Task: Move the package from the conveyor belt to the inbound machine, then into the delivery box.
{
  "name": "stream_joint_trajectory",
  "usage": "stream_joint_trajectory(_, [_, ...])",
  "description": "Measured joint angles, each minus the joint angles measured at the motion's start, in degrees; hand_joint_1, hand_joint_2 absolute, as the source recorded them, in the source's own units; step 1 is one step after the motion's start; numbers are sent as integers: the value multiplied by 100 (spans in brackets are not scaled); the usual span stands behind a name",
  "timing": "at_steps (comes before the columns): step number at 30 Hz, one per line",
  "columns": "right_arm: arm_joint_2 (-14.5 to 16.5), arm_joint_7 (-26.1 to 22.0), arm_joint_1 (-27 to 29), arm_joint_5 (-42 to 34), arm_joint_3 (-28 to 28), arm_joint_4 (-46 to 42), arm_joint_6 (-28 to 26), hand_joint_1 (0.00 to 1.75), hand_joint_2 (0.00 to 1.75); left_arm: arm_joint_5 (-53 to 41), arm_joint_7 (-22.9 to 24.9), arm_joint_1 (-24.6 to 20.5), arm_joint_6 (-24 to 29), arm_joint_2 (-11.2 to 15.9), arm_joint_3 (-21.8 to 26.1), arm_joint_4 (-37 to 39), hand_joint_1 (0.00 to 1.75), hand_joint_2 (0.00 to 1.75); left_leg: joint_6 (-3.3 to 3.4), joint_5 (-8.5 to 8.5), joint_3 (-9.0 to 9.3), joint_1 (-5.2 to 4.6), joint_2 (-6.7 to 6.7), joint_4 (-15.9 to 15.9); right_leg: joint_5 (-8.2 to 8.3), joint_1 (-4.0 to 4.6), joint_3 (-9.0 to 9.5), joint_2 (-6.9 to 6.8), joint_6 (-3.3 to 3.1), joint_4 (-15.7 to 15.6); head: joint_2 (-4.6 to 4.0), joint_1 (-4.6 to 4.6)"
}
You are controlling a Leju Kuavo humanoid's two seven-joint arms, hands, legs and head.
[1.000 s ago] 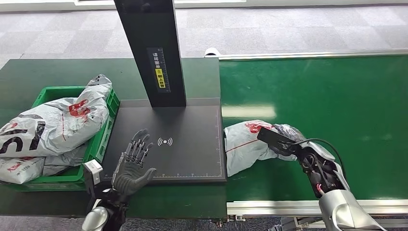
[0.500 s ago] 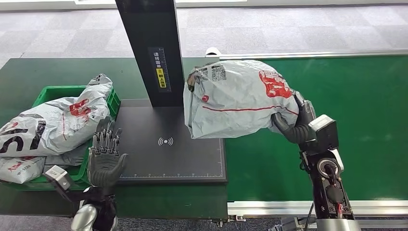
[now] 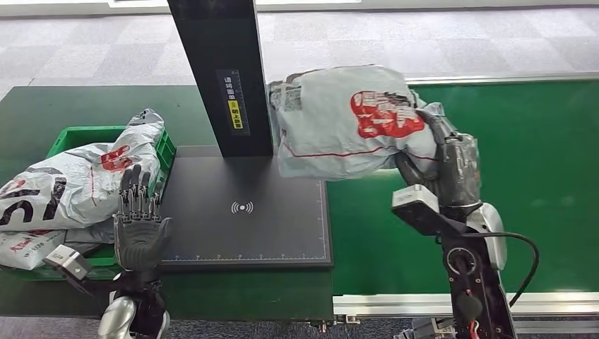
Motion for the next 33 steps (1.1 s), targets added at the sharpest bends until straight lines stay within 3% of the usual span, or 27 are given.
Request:
stream_joint_trajectory(2, [-51,544,-365,845,461,743,350,175,175,-2,-31,23,-89,0,3,-25,0,175,0,4,6,0,1,0,2,1,1,2,-1,0,0,1])
stream_joint_trajectory(4, [-82,788,-717,1215,901,1677,528,175,175,-18,-56,37,-174,-2,0,-36,0,175,3,14,5,1,-15,2,4,1,1,-12,0,0,0,3])
stream_joint_trajectory(8, [-93,880,-1191,1292,1495,3073,587,175,175,-33,-67,42,-229,-3,-5,-38,0,175,4,23,-7,0,-39,4,5,1,-3,-31,2,1,0,1])
stream_joint_trajectory(12, [-87,1070,-1588,1275,1962,4086,1128,175,175,-38,-29,-9,-242,-3,-46,-14,0,175,5,21,-9,-1,-39,4,5,0,-6,-29,2,1,0,3])
stream_joint_trajectory(15, [-18,861,-1804,969,2193,4613,1412,175,175,9,30,-73,-276,-4,-106,40,0,175,5,20,-9,-1,-32,4,5,0,-10,-26,2,1,0,2])
stream_joint_trajectory(19, [243,187,-1975,218,2238,5020,1694,175,175,80,74,-218,-300,-14,-240,175,0,175,4,20,-8,1,-28,3,7,2,-12,-22,0,1,0,2])
stream_joint_trajectory(25, [902,92,-2114,-218,2263,5249,1154,175,175,92,92,-354,-252,-35,-414,307,0,175,2,22,-9,4,-27,2,6,7,-19,-20,-1,4,0,1])
stream_joint_trajectory(29, [1153,103,-2172,-279,2257,5314,897,175,175,92,92,-359,-252,-34,-432,349,0,175,2,22,-13,2,-29,3,6,4,-19,-21,-1,3,0,3])
stream_joint_trajectory(33, [1323,109,-2198,-323,2168,5361,56,175,175,92,92,-424,-272,-38,-460,455,0,175,2,22,-16,-1,-30,5,6,0,-19,-21,0,2,0,3])
